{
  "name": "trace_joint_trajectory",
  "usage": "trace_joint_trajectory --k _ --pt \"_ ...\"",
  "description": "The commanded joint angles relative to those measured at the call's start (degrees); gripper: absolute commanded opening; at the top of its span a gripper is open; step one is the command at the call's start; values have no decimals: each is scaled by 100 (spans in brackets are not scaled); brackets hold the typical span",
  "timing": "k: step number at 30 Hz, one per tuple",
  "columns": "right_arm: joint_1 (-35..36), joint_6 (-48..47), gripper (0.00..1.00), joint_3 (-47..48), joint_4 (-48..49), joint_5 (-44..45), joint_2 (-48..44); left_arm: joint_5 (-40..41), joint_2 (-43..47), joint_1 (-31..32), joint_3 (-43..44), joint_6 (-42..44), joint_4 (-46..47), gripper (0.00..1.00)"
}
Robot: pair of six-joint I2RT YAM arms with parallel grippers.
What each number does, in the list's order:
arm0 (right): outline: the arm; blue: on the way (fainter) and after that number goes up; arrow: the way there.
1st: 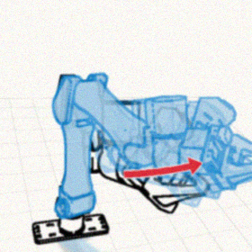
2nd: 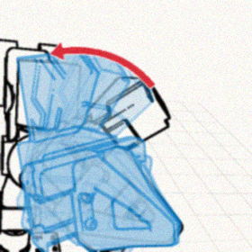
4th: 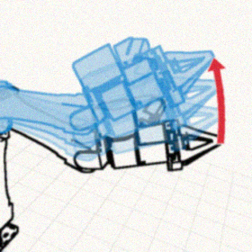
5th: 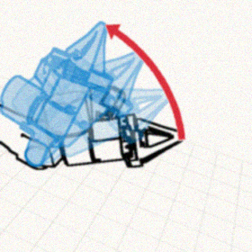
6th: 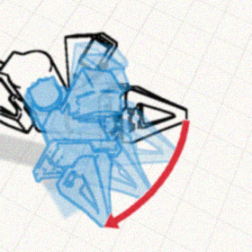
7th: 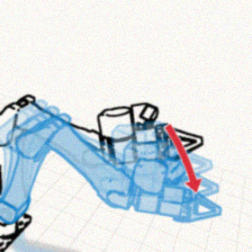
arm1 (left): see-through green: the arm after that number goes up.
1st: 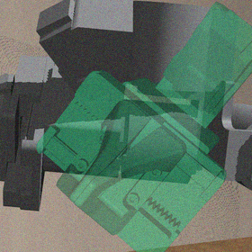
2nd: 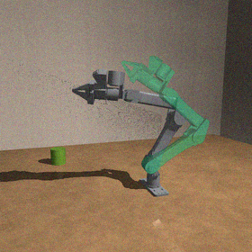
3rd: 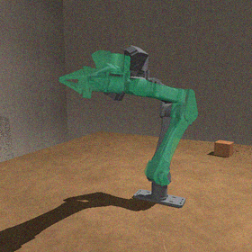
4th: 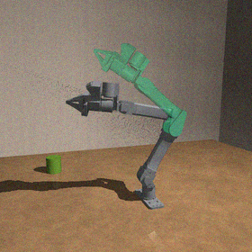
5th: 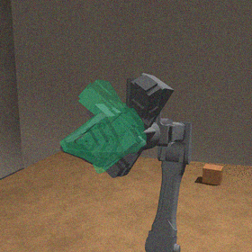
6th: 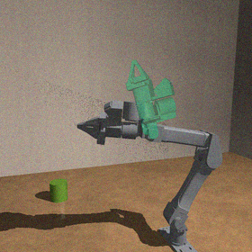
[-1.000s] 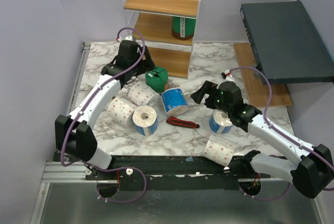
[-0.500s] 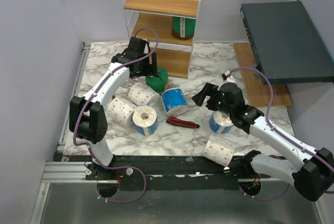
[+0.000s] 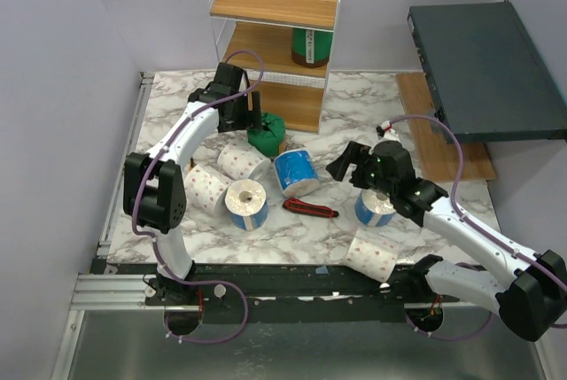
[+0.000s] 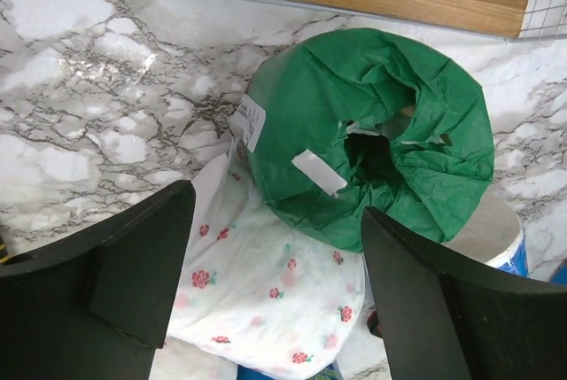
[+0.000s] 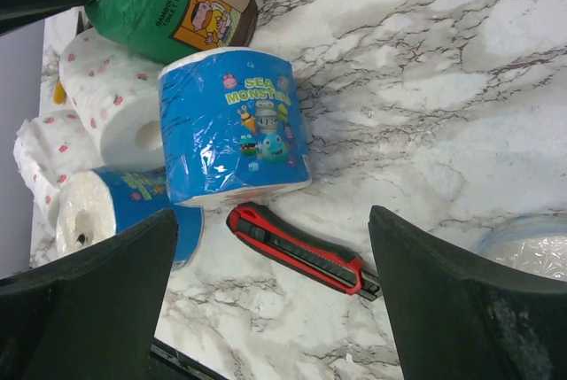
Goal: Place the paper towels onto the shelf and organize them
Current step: Pick up the paper towel from the center of the board.
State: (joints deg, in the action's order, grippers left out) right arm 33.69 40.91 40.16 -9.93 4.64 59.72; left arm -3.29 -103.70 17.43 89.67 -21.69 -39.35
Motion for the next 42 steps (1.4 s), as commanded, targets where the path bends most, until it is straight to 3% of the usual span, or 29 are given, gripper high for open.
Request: trace_joint_trajectory --k 1,32,42 --pt "12 -73 91 -98 -87 29 54 -154 -218 6 333 -35 56 81" --pt "9 -100 91 -52 -140 150 176 -27 -877 150 245 -248 411 72" --pt "12 -100 91 -61 -202 186 92 -40 -799 199 97 -299 459 54"
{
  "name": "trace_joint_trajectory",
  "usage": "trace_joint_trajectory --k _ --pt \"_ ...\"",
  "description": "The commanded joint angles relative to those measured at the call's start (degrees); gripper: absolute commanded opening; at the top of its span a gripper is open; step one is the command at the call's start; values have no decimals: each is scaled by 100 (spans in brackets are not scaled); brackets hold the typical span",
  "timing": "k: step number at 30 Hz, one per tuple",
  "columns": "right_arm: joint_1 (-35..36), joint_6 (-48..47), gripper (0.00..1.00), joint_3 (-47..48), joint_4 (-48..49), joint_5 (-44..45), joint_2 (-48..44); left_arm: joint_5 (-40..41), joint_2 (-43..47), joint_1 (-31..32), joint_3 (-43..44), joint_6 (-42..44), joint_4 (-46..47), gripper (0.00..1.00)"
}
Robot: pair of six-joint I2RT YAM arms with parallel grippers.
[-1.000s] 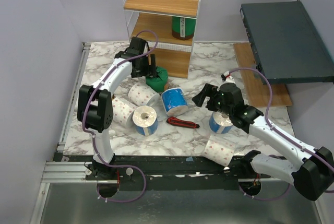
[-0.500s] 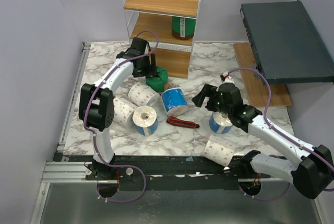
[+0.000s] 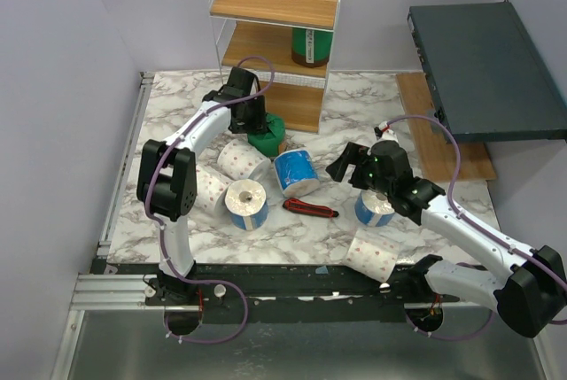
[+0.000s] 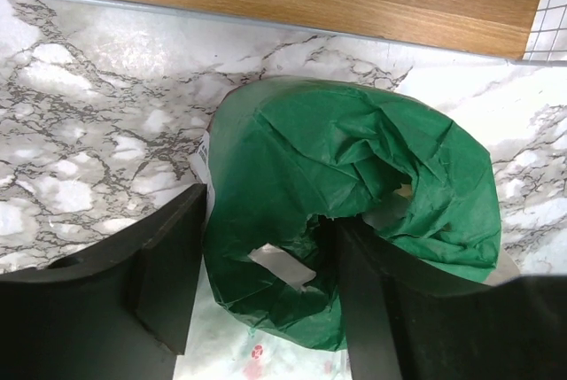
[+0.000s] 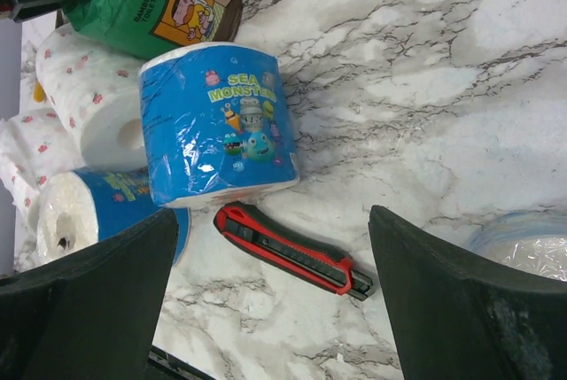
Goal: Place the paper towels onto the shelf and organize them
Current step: Pick up the paper towel from the center of the board.
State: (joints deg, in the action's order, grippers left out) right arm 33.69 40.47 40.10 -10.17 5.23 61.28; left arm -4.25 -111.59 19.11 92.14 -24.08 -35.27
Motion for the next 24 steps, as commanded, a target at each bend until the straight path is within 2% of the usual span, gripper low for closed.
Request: trace_joint_trajectory --k 1,13,24 --pt "15 -57 91 -54 -186 127 -76 56 40 40 -182 -71 69 53" --pt "16 -109 91 -44 -239 149 -164 229 1005 40 -640 -206 125 43" --pt "15 -127 91 -44 -265 138 -264 43 2011 49 -956 -555 324 34"
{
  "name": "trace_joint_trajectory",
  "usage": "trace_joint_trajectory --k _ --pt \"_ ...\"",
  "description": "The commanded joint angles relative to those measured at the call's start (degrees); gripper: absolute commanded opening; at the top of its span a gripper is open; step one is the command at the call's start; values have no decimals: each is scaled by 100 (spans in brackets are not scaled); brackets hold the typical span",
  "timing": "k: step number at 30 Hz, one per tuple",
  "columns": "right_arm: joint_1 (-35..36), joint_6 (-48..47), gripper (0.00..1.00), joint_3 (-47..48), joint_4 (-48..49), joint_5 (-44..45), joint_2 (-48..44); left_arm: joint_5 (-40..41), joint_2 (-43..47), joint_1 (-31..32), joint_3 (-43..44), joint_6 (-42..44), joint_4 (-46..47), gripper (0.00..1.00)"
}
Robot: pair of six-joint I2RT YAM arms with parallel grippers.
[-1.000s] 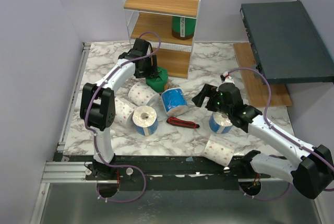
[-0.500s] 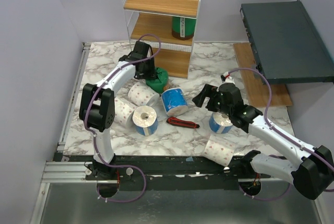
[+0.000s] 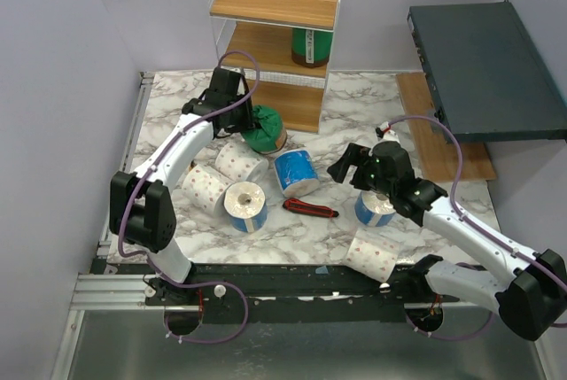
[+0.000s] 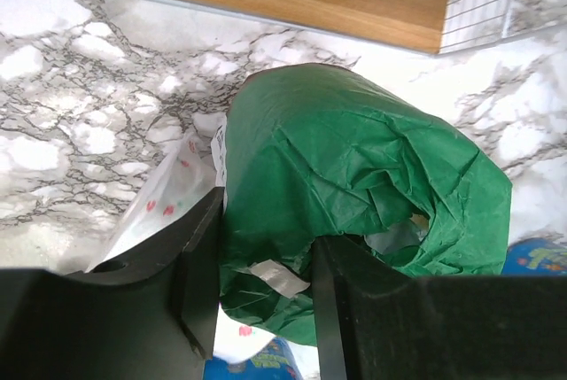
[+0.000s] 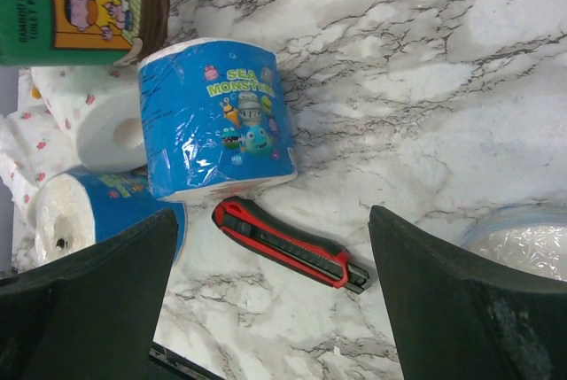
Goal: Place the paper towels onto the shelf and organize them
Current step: Pick up the paper towel from the center of the board.
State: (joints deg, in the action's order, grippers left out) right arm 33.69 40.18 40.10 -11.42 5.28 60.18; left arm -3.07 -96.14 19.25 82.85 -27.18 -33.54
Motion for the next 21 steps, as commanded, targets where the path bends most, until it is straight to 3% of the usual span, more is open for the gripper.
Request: trace_joint_trajectory --k 1,11,17,18,21 --pt "15 -103 91 -44 -151 140 -181 -92 560 35 -41 -275 172 34" --pt "15 -95 91 28 -202 218 -219 -222 1365 35 -215 -456 202 33" --pt "15 -122 91 194 -170 239 -140 -3 1789 35 194 -376 0 33" --pt "15 -122 91 217 -148 243 -118 38 1814 31 280 -376 399 33" --pt "12 -86 91 320 -60 198 -25 244 1797 31 606 -423 -59 33"
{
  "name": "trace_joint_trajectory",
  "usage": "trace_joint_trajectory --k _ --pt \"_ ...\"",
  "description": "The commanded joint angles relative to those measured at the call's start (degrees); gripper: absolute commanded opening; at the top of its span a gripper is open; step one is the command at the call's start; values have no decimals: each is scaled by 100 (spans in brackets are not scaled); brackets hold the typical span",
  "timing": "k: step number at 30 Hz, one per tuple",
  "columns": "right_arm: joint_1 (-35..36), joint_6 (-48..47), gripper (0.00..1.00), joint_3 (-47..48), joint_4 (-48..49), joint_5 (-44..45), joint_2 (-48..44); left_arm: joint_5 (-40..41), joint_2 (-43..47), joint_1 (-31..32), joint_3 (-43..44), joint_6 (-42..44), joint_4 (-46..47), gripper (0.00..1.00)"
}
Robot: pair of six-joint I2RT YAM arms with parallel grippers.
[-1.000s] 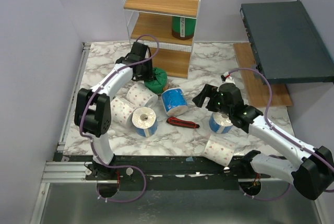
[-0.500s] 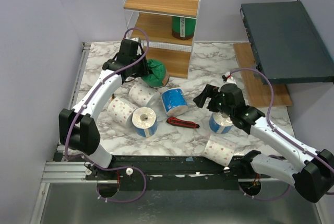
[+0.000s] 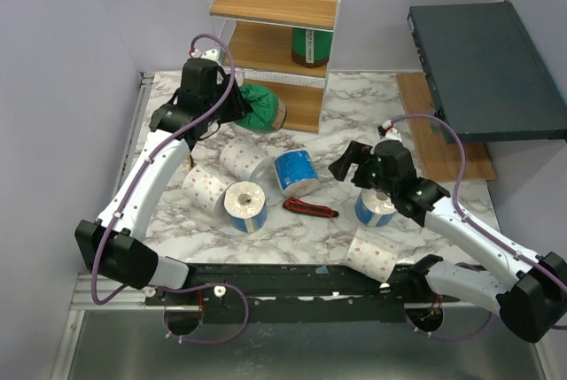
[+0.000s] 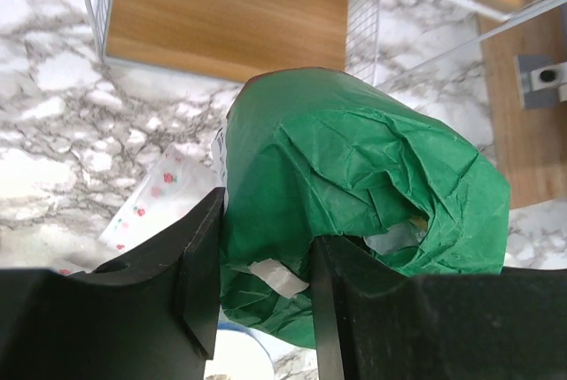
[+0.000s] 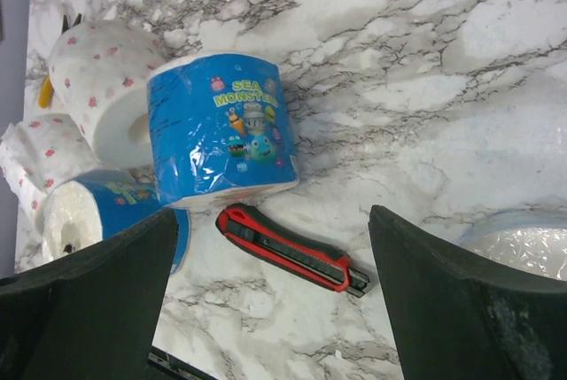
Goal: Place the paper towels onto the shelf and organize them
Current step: Pick up the paper towel from the center of the board, then place the paper towel on the shelf.
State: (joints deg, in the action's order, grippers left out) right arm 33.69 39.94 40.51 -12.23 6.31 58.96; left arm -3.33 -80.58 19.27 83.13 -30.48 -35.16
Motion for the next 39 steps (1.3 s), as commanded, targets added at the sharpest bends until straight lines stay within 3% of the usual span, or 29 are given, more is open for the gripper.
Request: trace_joint_trajectory --k 1,17,39 --pt "10 -42 91 318 51 67 148 285 205 25 718 -128 86 33" --pt "12 93 91 395 142 46 179 746 -1410 7 3129 -354 -617 33" --pt "15 145 91 469 335 29 411 795 -2173 -151 3872 -521 -490 33"
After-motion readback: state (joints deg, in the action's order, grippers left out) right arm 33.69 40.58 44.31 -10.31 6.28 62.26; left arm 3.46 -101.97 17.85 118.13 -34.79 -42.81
